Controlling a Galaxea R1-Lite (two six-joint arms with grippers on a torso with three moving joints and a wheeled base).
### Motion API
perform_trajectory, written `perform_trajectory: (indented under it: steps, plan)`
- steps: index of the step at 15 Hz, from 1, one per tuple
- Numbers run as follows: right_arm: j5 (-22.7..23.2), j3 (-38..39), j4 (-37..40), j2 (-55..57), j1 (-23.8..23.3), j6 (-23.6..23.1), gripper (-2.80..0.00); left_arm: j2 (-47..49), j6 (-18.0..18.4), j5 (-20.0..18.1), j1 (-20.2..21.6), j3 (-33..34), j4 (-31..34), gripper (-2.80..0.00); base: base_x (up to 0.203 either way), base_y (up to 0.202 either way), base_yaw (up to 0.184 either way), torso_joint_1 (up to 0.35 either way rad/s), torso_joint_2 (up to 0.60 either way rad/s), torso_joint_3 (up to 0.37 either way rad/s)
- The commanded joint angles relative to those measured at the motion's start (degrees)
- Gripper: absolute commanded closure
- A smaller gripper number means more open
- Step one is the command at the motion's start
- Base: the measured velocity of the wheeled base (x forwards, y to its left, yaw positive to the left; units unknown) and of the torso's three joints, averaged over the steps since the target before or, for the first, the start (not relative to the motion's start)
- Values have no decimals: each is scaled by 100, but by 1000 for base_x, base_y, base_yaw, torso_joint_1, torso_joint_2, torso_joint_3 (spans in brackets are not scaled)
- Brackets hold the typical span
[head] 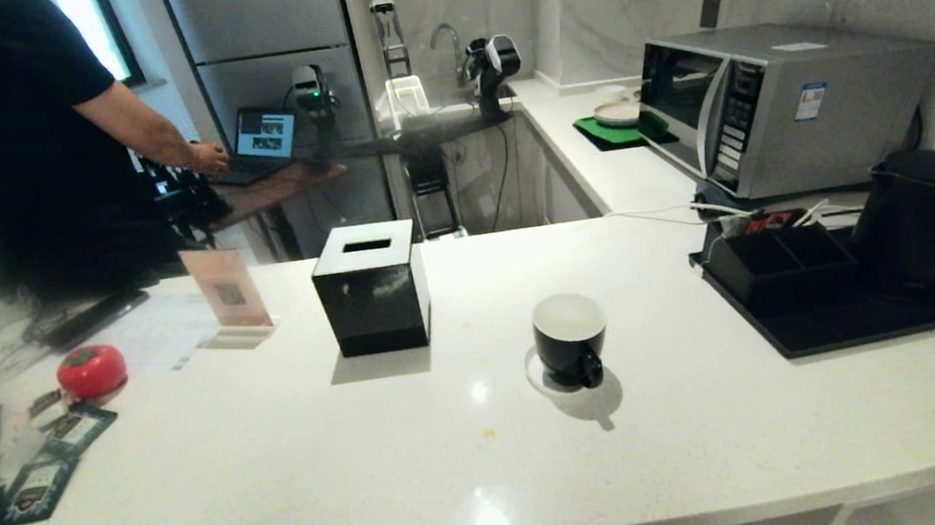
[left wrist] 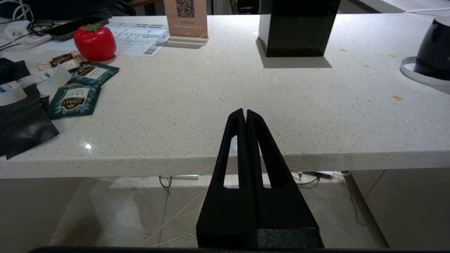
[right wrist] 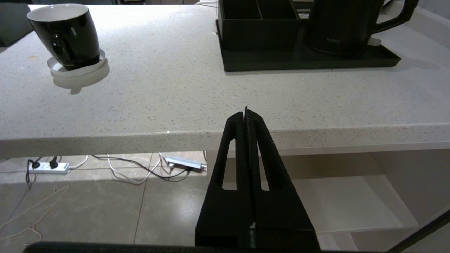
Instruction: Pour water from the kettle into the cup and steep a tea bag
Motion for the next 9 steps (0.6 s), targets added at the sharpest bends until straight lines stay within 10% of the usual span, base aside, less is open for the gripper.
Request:
perform_trajectory:
  steps: [1, 9]
  plan:
    - [-1, 0, -272, 450, 7, 5, 0, -2, -2, 4, 0, 0, 0, 0, 0, 0, 0, 0, 0, 0]
    - [14, -1290, -1903, 3427, -10, 74, 0, -2, -2, 4, 0, 0, 0, 0, 0, 0, 0, 0, 0, 0]
